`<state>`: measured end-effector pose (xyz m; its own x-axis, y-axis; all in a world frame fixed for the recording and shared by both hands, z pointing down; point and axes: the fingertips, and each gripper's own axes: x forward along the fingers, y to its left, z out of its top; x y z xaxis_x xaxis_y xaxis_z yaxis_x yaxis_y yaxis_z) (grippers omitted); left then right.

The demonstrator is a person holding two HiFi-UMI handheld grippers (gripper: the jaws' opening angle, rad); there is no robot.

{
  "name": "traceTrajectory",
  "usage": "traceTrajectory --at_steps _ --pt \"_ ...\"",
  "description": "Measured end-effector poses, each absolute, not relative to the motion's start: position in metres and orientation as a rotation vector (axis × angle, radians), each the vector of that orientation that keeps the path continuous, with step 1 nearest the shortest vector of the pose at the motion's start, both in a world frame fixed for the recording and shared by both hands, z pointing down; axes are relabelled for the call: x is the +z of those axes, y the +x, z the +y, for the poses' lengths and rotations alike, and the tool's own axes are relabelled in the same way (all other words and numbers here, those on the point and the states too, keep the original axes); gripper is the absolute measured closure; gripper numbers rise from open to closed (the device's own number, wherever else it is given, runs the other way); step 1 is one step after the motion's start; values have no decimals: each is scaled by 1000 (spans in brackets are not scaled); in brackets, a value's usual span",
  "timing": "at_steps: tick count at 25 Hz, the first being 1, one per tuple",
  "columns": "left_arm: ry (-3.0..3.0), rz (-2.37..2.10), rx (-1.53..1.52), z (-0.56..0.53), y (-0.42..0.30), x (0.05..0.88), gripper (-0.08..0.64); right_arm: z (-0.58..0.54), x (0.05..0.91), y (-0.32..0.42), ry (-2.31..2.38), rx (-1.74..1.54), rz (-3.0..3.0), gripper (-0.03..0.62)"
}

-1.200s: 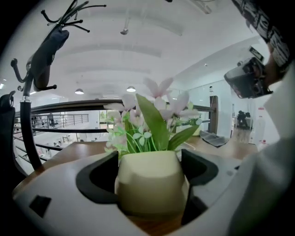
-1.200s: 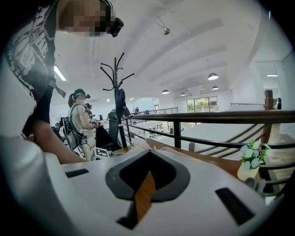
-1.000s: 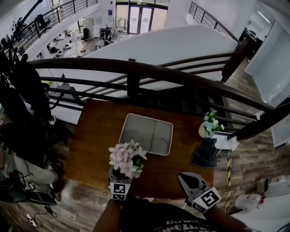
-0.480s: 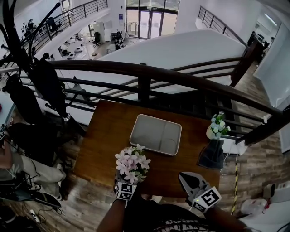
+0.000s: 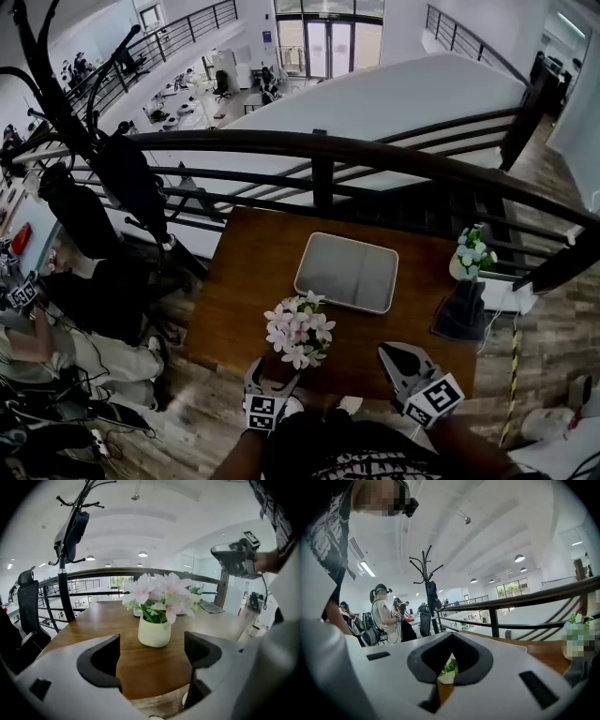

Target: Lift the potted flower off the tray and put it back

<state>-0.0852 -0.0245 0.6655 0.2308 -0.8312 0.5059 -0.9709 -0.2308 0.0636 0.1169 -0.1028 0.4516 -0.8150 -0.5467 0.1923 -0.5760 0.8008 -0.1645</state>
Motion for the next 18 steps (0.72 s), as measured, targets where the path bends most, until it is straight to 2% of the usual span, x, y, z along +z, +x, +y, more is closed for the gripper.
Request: traceTrajectory --at_steps 15,18 --pt "2329 -1516 416 24 -70 614 117 -42 462 100 1097 337 -2752 603" --pt "2367 -1516 371 29 -75 601 117 -24 459 89 1133 253 -2737 603"
